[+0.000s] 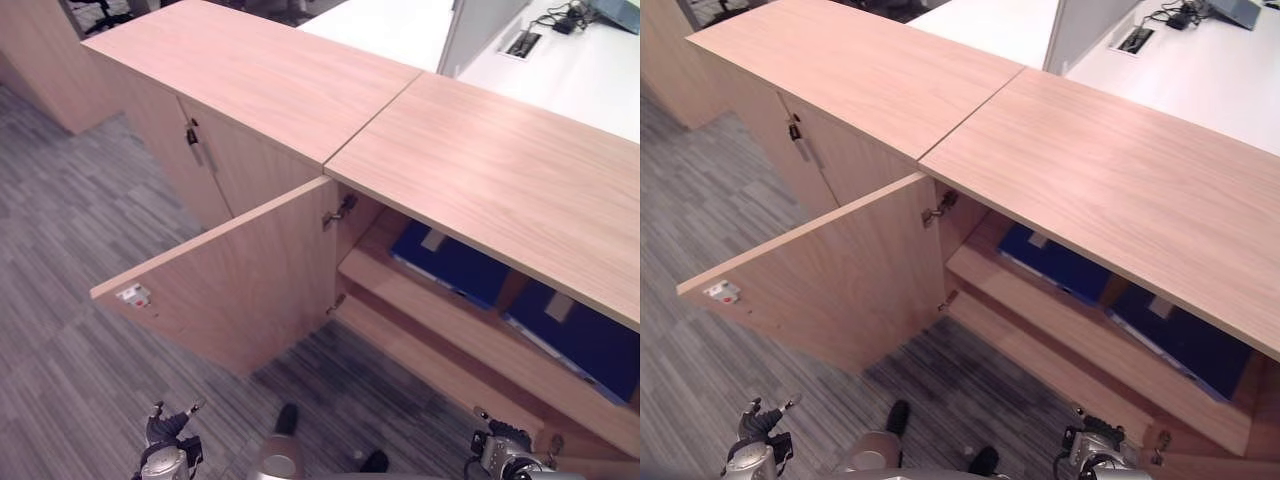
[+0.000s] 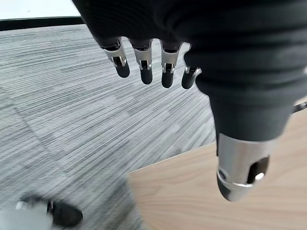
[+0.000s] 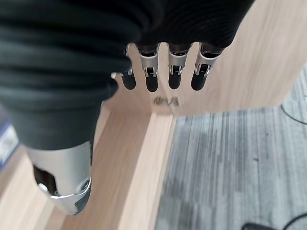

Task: Put the empty folder in the office cabinet

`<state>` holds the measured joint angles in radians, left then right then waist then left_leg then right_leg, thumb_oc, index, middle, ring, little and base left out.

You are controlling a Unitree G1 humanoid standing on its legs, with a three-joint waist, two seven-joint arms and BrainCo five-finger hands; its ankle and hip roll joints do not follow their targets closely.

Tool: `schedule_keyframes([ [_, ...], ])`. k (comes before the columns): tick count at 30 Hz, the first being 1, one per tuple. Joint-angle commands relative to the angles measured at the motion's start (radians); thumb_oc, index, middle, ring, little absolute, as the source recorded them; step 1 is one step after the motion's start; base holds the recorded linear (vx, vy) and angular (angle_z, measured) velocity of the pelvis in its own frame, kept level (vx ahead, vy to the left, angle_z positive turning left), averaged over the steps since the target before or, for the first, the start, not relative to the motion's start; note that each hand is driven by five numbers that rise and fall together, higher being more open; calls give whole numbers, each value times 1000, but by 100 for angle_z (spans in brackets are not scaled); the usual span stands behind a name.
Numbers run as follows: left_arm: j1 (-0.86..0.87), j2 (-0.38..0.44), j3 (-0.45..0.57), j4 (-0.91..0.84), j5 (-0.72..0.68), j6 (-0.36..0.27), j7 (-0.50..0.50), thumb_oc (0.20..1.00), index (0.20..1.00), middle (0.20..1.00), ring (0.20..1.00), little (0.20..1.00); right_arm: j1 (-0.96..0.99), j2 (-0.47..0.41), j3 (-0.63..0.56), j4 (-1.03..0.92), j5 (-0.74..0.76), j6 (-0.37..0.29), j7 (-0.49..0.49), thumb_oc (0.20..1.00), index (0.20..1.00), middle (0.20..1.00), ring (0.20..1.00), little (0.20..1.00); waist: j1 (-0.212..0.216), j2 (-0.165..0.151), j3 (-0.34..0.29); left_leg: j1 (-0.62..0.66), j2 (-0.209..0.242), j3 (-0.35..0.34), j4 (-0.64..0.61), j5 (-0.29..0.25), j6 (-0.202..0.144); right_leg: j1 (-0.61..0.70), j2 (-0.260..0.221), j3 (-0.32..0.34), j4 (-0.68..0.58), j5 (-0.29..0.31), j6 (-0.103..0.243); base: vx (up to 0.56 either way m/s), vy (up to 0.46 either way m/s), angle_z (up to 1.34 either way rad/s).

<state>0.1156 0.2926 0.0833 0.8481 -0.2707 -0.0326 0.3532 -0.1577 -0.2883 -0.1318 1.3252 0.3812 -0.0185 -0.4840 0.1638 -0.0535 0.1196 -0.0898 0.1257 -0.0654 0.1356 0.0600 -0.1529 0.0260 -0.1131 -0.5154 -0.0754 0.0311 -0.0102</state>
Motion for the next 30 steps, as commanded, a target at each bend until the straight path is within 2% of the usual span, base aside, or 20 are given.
schedule_keyframes([
  [1,-58,56,0,-47,-5,-39,14,1000,1000,1000,1000,1000,11,-8,-51,21,10,-2,-17,1000,1000,1000,1000,1000,-11,30,-23,96,39,-50,-17,-136,36,-95,-16,81,-12,-23,121,-67,223,2],
  [4,-63,54,-12,-74,4,-40,12,1000,1000,1000,1000,1000,31,-18,-72,25,6,2,-18,1000,1000,1000,1000,1000,-36,52,-29,131,24,-57,-74,-164,38,-115,-40,88,-12,8,136,-122,296,-9],
  [6,-77,48,-47,-119,20,-42,-5,1000,1000,1000,1000,1000,45,-38,-104,24,6,14,-15,1000,1000,1000,1000,1000,-70,86,-23,145,-28,-13,-112,-211,63,-160,-105,84,-12,70,168,-330,619,0],
  [8,-76,51,-67,-151,35,-40,-19,1000,1000,1000,1000,1000,45,-40,-115,6,1,22,-9,1000,1000,1000,1000,1000,-84,94,-7,135,-87,0,-89,-244,89,-193,-146,111,-12,109,191,-274,475,4],
  [10,-79,54,-82,-158,57,-31,-38,1000,1000,1000,1000,1000,43,-30,-118,-2,-6,22,1,1000,1000,1000,1000,1000,-90,99,9,115,-121,23,-65,-257,110,-224,-166,120,-12,115,204,-293,384,-28],
  [12,-90,58,-83,-153,65,-33,-38,1000,1000,1000,1000,1000,26,-28,-122,-5,-14,30,7,1000,1000,1000,1000,1000,-93,107,28,76,-146,47,-29,-254,132,-255,-175,131,-12,102,211,-332,292,-41],
  [14,-95,61,-79,-147,60,-35,-36,1000,1000,1000,1000,1000,11,-27,-124,-7,-6,28,9,1000,1000,1000,1000,1000,-96,113,36,59,-150,53,-23,-246,141,-248,-169,151,-12,86,208,-249,170,-22],
  [15,-90,64,-66,-126,59,-31,-30,1000,1000,1000,1000,1000,8,-25,-119,-10,-1,24,13,1000,1000,1000,1000,1000,-94,125,32,52,-159,60,-41,-227,161,-205,-177,193,32,69,190,-184,174,-24],
  [20,-79,60,-53,-39,76,-11,-33,1000,1000,1000,1000,1000,25,-34,-125,11,-14,27,25,1000,1000,1000,1000,1000,-67,131,-26,52,-163,65,-124,-171,177,-109,-203,239,108,34,186,-94,79,-31],
  [23,-81,53,-62,-16,103,-1,-38,1000,1000,1000,1000,1000,20,-34,-105,9,-25,24,30,1000,1000,1000,1000,1000,-54,108,-53,43,-175,96,-185,-136,164,-85,-172,199,30,31,203,-97,-22,-15],
  [26,-103,54,-96,-3,132,-3,-38,1000,1000,1000,1000,1000,17,-34,-86,12,-27,18,29,1000,1000,1000,1000,1000,-67,100,-82,72,-167,104,-219,-127,160,-82,-124,220,-10,21,203,49,-74,-21],
  [29,-110,61,-111,-37,131,-11,-40,1000,1000,1000,1000,1000,17,-34,-73,5,-33,16,29,1000,1000,1000,1000,1000,-75,97,-83,94,-159,102,-223,-130,156,-63,-113,220,-12,16,200,44,-67,-4],
  [30,-124,71,-130,-97,136,-17,-46,1000,1000,1000,1000,1000,20,-35,-66,-1,-37,16,28,1000,1000,1000,1000,1000,-86,94,-84,108,-150,103,-223,-133,152,-51,-102,222,-12,6,197,29,-62,-5],
])
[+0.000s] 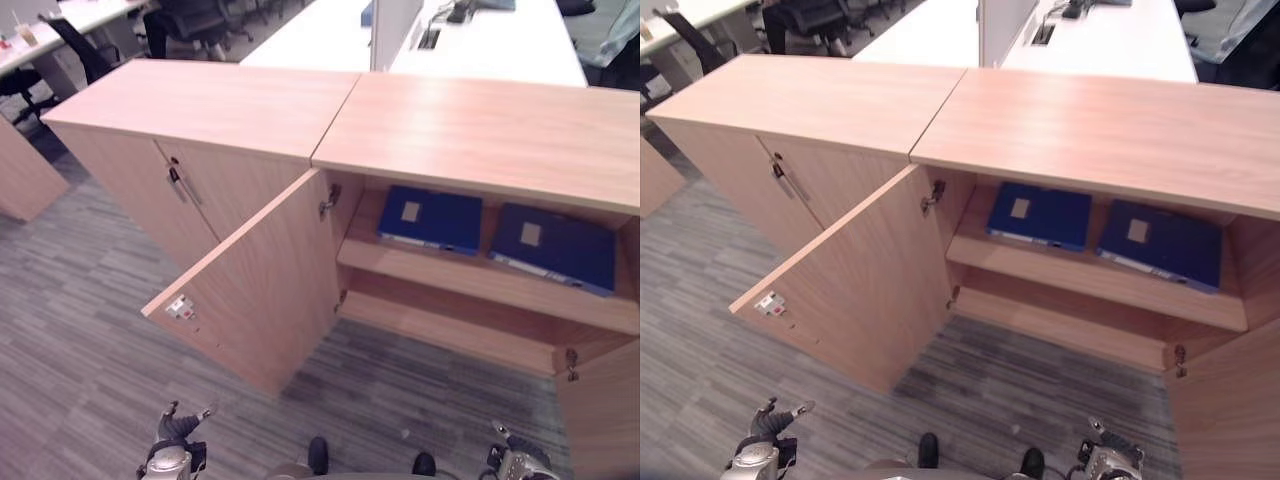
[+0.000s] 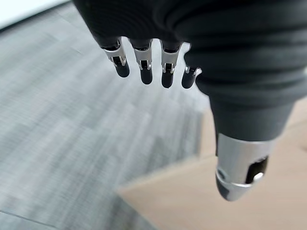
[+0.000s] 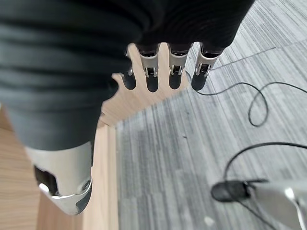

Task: Put the empty folder in the office cabinet

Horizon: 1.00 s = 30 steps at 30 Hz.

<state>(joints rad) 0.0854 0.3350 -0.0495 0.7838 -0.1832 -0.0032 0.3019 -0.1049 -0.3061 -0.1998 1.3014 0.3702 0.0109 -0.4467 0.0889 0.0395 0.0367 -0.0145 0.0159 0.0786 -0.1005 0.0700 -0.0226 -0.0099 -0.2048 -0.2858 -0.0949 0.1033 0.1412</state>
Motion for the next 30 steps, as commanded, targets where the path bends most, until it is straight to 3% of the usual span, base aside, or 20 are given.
schedule_keyframes([
  [1,-107,33,-9,-64,53,-50,0,1000,1000,1000,1000,1000,-33,-17,5,24,-28,-14,-10,1000,1000,1000,1000,1000,-16,-1,-4,38,-35,-40,13,-144,20,-12,-6,-8,8,-70,45,42,-85,-3],
  [7,-218,35,-78,-155,37,-71,-26,1000,1000,1000,1000,1000,-20,-22,21,57,-35,-3,4,1000,1000,1000,1000,1000,-47,-20,-20,68,-13,-29,13,-156,9,15,21,1,8,-94,38,39,-49,0],
  [12,-290,25,-94,-120,33,-61,-21,1000,1000,1000,1000,1000,-7,-32,30,84,-43,11,18,1000,1000,1000,1000,1000,-66,-29,-34,92,-3,-12,13,-167,7,29,32,15,8,-103,37,47,-26,-1],
  [18,-354,37,-26,174,-5,-22,12,1000,1000,1000,1000,1000,12,-38,41,94,-57,18,27,1000,1000,1000,1000,1000,-89,-34,-56,113,7,16,13,-176,2,36,45,33,8,-112,35,37,-7,-16],
  [21,-399,80,11,305,-22,-18,34,1000,1000,1000,1000,1000,17,-41,49,92,-62,13,27,1000,1000,1000,1000,1000,-100,-38,-63,123,11,34,13,-180,-2,39,51,44,8,-114,34,28,-2,-20],
  [24,-456,146,-28,264,37,-33,47,1000,1000,1000,1000,1000,22,-42,57,80,-52,-9,23,1000,1000,1000,1000,1000,-109,-47,-63,125,13,42,13,-181,-2,42,54,49,8,-110,34,-8,-6,-12],
  [30,-579,155,-170,64,136,-51,46,1000,1000,1000,1000,1000,28,-43,59,95,-34,-10,42,1000,1000,1000,1000,1000,-127,-55,-61,122,10,46,13,-176,-2,39,50,48,8,-99,38,-37,-1,-1],
])
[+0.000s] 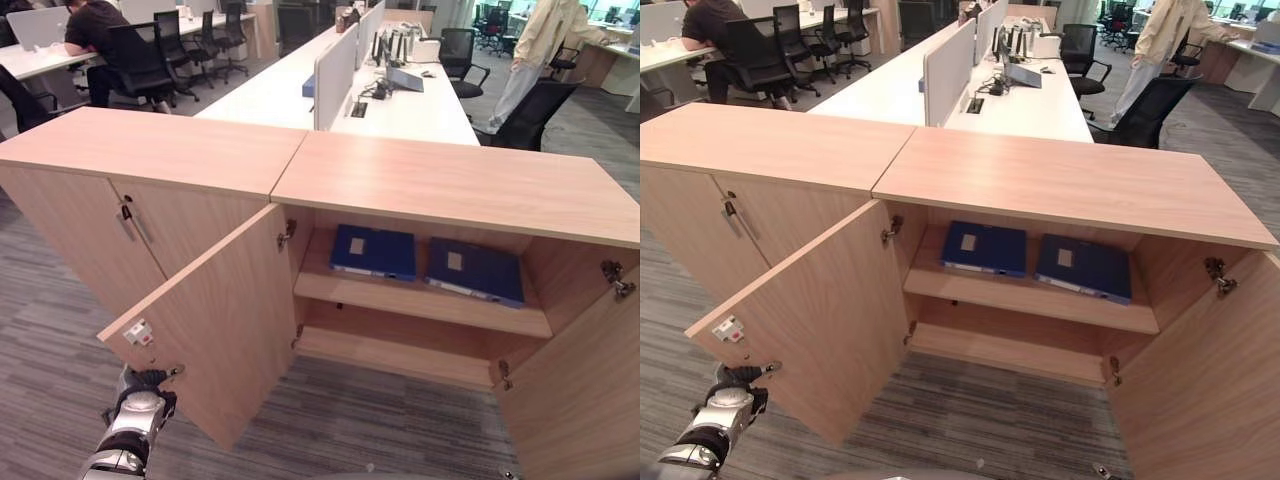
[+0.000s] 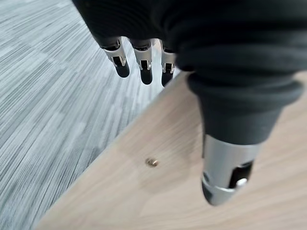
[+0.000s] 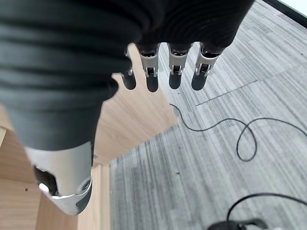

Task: Put the empty folder in the office cabinet

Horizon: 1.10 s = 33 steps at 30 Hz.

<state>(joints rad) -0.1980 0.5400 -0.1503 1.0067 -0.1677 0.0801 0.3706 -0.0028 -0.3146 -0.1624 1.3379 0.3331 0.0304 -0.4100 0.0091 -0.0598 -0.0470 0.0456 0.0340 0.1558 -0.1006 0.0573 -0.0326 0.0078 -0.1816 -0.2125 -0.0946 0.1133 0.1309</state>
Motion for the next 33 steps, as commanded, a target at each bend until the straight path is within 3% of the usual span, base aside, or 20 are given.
schedule_keyframes([
  [1,-318,-59,-90,-179,127,-138,-29,1000,1000,1000,1000,1000,-75,-38,20,65,6,-29,9,1000,1000,1000,1000,1000,-51,43,24,60,-9,-32,13,-163,9,19,26,-26,7,-107,50,-51,10,6],
  [6,-375,-126,-169,-260,113,-163,-66,1000,1000,1000,1000,1000,-88,-42,28,79,1,-22,14,1000,1000,1000,1000,1000,-65,40,25,52,-13,-31,13,-159,12,5,21,-17,7,-93,53,-35,7,8],
  [8,-366,-216,-263,-421,16,-206,-152,1000,1000,1000,1000,1000,-96,-36,31,90,10,-15,12,1000,1000,1000,1000,1000,-68,40,30,47,-17,-33,13,-159,17,0,16,-18,7,-86,54,-36,5,17],
  [12,-340,-266,-347,-508,-26,-217,-222,1000,1000,1000,1000,1000,-98,-27,28,94,23,-13,14,1000,1000,1000,1000,1000,-69,40,34,45,-19,-34,13,-160,20,-1,13,-18,7,-82,55,-18,0,48],
  [13,-300,-312,-469,-634,-88,-222,-326,1000,1000,1000,1000,1000,-105,-11,30,99,39,-12,17,1000,1000,1000,1000,1000,-69,42,42,42,-22,-40,13,-163,24,-4,10,-19,7,-81,57,-17,-4,17],
  [14,-298,-311,-470,-636,-90,-221,-326,1000,1000,1000,1000,1000,-104,-10,29,99,39,-12,17,1000,1000,1000,1000,1000,-68,42,41,42,-22,-40,13,-163,24,-4,10,-19,7,-81,57,-34,-7,12],
  [16,-275,-351,-555,-706,-229,-203,-400,1000,1000,1000,1000,1000,-110,12,38,101,58,-10,22,1000,1000,1000,1000,1000,-71,44,52,36,-25,-44,13,-163,28,-8,9,-18,7,-80,58,-49,-6,16],
  [17,-276,-384,-615,-754,-408,-172,-454,1000,1000,1000,1000,1000,-112,29,48,94,70,-7,27,1000,1000,1000,1000,1000,-77,46,62,31,-28,-46,13,-160,30,-14,11,-13,7,-78,58,-51,-6,21],
  [18,-277,-383,-615,-756,-411,-171,-455,1000,1000,1000,1000,1000,-112,29,47,93,70,-7,27,1000,1000,1000,1000,1000,-76,45,62,30,-28,-46,13,-160,30,-14,11,-13,7,-78,58,-60,-11,10],
  [20,-277,-442,-675,-782,-667,-94,-526,1000,1000,1000,1000,1000,-112,39,74,84,67,2,45,1000,1000,1000,1000,1000,-92,45,74,32,-27,-42,13,-162,31,-16,15,-1,7,-77,59,-55,-13,-21],
  [22,-312,-492,-732,-787,-776,-48,-575,1000,1000,1000,1000,1000,-121,58,107,84,44,17,62,1000,1000,1000,1000,1000,-113,42,70,26,-28,-30,13,-158,31,-28,17,16,7,-75,58,-49,-5,-40],
  [26,-323,-498,-740,-784,-802,-63,-581,1000,1000,1000,1000,1000,-128,62,130,85,10,28,63,1000,1000,1000,1000,1000,-125,39,66,30,-24,-19,13,-161,32,-30,21,31,7,-76,56,-6,-4,-62],
  [29,-329,-553,-745,-726,-902,-30,-634,1000,1000,1000,1000,1000,-129,74,169,99,-33,34,69,1000,1000,1000,1000,1000,-135,33,52,39,-20,-5,13,-167,33,-27,25,42,7,-79,52,-9,-6,-97],
  [33,-282,-536,-719,-725,-957,-15,-670,1000,1000,1000,1000,1000,-47,65,172,80,-72,9,79,1000,1000,1000,1000,1000,-143,32,53,39,-21,0,13,-168,36,-31,24,44,7,-75,52,-10,1,-13],
])
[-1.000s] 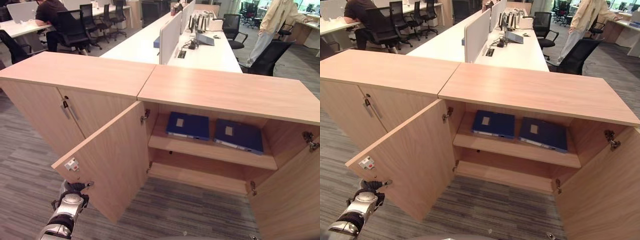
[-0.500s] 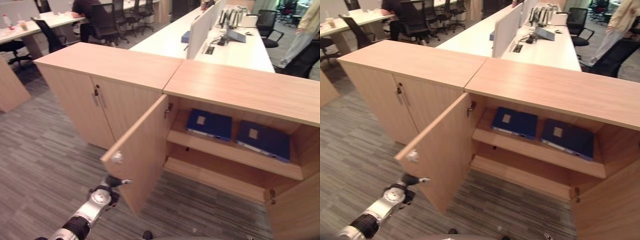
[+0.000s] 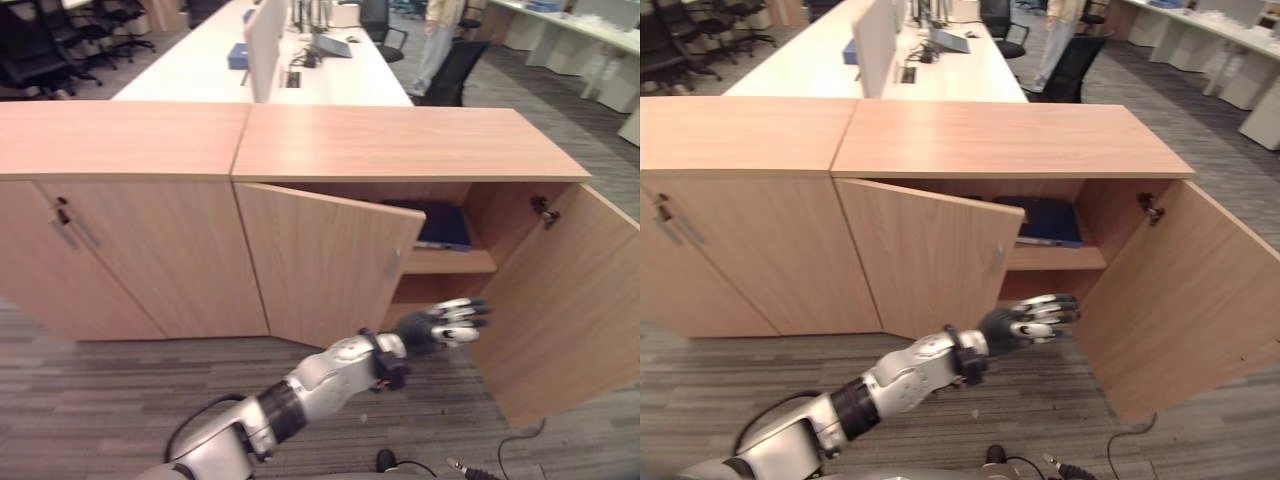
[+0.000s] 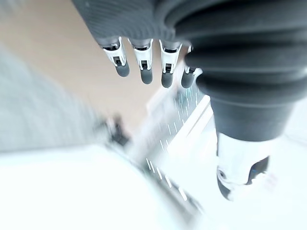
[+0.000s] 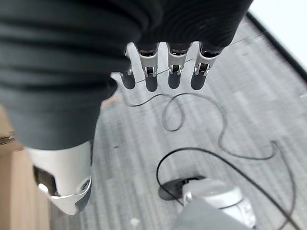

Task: Put the empty folder in the office cabinet

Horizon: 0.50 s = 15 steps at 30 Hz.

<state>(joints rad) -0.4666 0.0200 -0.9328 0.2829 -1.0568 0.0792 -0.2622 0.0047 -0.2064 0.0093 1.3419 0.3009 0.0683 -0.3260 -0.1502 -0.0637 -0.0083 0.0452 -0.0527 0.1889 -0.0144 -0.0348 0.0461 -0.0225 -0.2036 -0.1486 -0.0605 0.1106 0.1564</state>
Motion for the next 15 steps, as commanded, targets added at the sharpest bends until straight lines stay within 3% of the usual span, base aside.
schedule_keyframes([
  [1,-8,-9,61,-3,-66,-19,-40,1000,1000,1000,1000,1000,-59,-34,3,77,-34,-29,-1,1000,1000,1000,1000,1000,18,36,16,38,65,-33,-73,-76,-42,0,45,-20,-27,-72,27,0,0,0],
  [10,10,54,87,18,28,-73,-5,1000,1000,1000,1000,1000,-51,10,11,68,0,-50,5,1000,1000,1000,1000,1000,22,37,17,33,57,-38,-73,-77,-41,-2,37,-30,-27,-69,26,-12,6,2],
  [13,48,129,152,25,103,-94,14,1000,1000,1000,1000,1000,-42,7,-12,63,9,-56,-1,1000,1000,1000,1000,1000,30,38,17,30,54,-40,-73,-79,-41,-4,33,-32,-27,-64,28,0,0,0],
  [15,131,201,196,9,109,-72,-7,1000,1000,1000,1000,1000,-35,8,-48,71,35,-58,14,1000,1000,1000,1000,1000,40,42,20,27,46,-47,-73,-79,-36,-4,24,-37,-27,-56,31,-19,37,2],
])
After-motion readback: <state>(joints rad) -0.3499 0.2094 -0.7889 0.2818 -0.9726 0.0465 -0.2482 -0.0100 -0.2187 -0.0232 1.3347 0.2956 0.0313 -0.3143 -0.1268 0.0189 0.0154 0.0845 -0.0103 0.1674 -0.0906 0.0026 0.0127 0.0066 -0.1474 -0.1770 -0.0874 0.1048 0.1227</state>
